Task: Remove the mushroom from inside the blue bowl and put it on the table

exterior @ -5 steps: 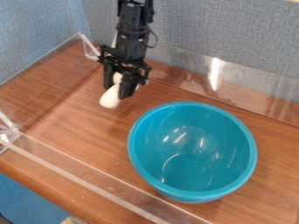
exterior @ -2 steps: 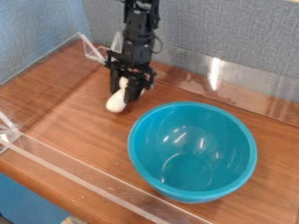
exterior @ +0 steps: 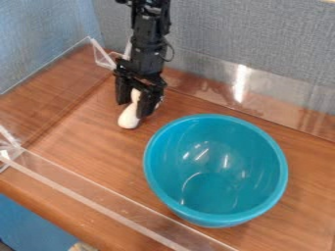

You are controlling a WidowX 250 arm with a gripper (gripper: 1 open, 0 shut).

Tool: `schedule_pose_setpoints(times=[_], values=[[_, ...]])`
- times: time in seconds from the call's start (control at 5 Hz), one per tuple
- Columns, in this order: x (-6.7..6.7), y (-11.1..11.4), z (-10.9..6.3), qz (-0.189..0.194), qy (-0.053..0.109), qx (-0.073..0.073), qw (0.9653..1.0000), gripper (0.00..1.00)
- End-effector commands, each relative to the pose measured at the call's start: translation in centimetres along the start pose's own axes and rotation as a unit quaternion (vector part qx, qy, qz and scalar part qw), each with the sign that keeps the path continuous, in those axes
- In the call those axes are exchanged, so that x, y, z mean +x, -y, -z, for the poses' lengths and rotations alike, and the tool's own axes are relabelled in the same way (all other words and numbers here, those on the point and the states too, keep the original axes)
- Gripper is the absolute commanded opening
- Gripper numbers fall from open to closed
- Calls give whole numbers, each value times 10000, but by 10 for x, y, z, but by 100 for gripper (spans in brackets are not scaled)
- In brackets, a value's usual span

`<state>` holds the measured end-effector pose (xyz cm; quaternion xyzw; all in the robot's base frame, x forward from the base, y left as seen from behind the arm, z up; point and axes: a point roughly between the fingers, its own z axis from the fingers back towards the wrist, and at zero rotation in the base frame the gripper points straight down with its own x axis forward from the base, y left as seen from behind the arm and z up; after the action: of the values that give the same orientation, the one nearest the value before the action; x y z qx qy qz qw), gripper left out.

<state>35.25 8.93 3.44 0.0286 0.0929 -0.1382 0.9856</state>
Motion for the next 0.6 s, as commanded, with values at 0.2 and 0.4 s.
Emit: schedule_pose_setpoints(times=[0.2, 0.4], values=[[-8, 1, -30, -749, 213, -32, 9970, 100], [-18, -10, -33, -1126, 250, -107, 9933, 100]])
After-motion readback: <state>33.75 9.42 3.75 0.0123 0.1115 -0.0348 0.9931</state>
